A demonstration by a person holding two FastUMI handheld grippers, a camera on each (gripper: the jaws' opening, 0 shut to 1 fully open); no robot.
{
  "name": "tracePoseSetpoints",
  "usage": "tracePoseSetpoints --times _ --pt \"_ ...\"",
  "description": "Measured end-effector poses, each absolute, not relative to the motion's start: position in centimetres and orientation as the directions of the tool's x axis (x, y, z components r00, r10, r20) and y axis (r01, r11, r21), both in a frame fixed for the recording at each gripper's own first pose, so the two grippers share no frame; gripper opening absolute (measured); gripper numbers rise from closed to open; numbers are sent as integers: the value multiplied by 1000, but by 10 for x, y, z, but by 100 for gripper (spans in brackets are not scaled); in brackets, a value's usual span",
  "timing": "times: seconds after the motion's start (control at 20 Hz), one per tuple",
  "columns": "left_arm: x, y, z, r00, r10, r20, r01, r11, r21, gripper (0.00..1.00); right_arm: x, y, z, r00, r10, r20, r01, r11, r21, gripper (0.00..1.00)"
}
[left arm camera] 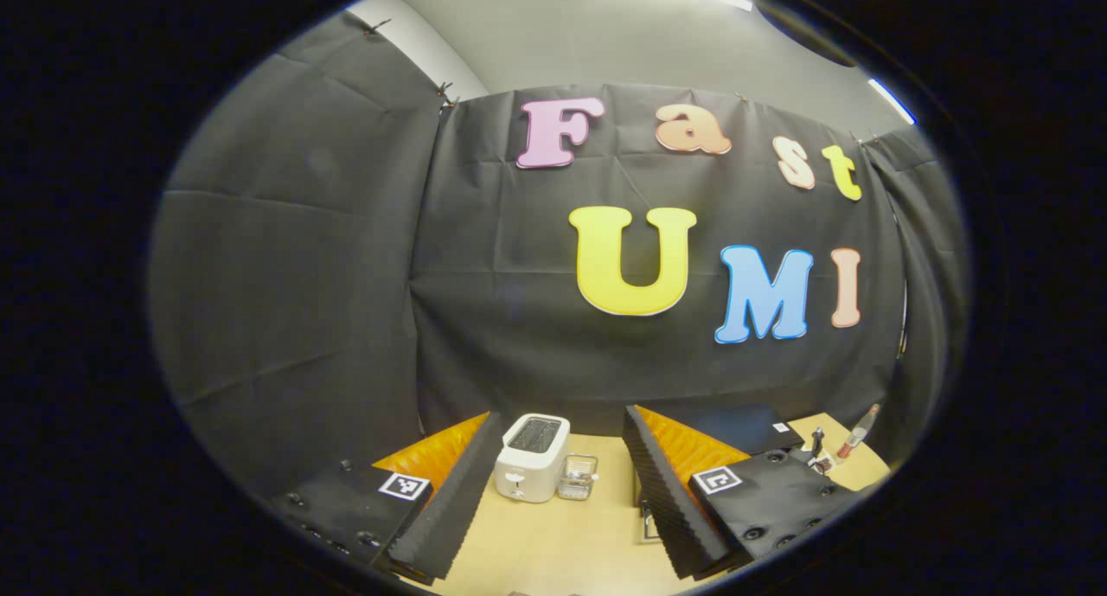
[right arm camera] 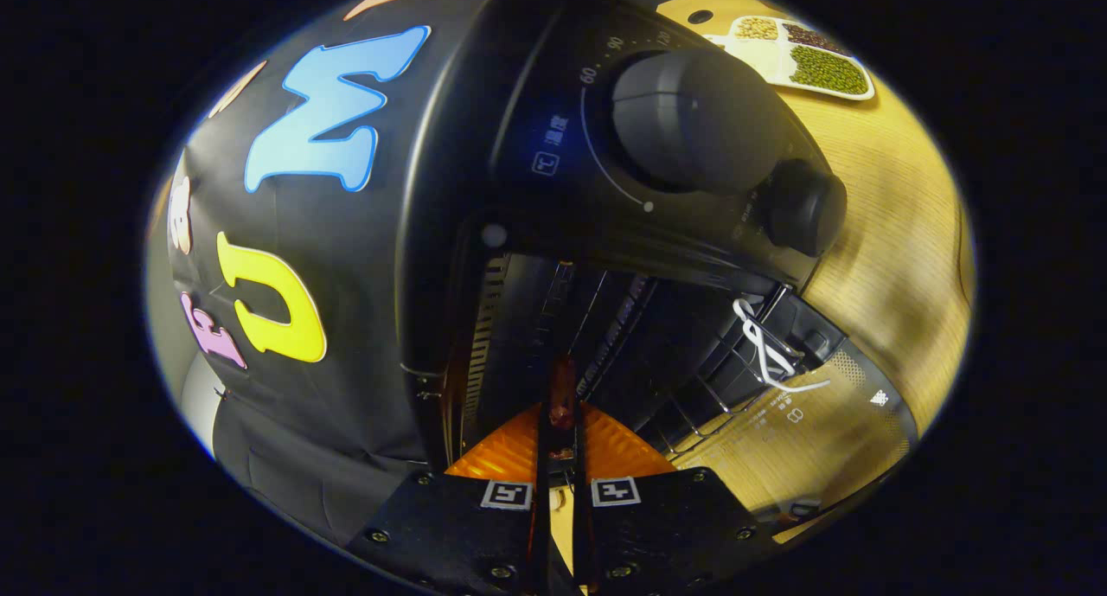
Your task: Open the electric oven with the left hand, put the food in, and close the electric oven.
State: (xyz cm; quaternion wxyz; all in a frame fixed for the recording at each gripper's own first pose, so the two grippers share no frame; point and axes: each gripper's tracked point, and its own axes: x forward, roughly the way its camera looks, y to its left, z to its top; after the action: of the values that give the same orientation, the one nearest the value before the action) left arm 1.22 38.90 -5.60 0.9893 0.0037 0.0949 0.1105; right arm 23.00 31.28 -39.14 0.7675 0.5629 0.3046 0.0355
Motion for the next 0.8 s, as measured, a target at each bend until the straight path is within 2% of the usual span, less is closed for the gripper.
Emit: tracePoseSetpoints --times 0.15,0.25,0.3,0.35,0.4,0.5,0.6,0.8 --pt "17 390 -59 959 208 -191 -209 978 16 100 235 309 -402 805 339 -486 337 414 846 13" --pt "23 387 -61 962 195 -189 -197 980 12 100 230 301 -410 778 294 -555 373 494 785 18" --pt "26 384 -62 964 188 -188 -190 982 7 100 228 298 -416 762 282 -583 388 523 759 23" --pt "29 381 -62 966 181 -187 -184 983 3 100 227 298 -415 759 282 -587 381 539 751 19" --pt "31 377 -62 967 175 -188 -179 984 -3 100 226 295 -415 751 273 -601 381 565 732 37" --pt "33 368 -65 969 159 -191 -164 986 -12 100 218 293 -409 739 267 -619 360 619 698 52" --pt "37 358 -68 971 145 -192 -152 988 -18 100 206 289 -405 721 252 -646 353 669 655 59" --pt "43 331 -68 977 105 -186 -114 993 -40 100 184 276 -375 738 221 -637 271 769 580 59"
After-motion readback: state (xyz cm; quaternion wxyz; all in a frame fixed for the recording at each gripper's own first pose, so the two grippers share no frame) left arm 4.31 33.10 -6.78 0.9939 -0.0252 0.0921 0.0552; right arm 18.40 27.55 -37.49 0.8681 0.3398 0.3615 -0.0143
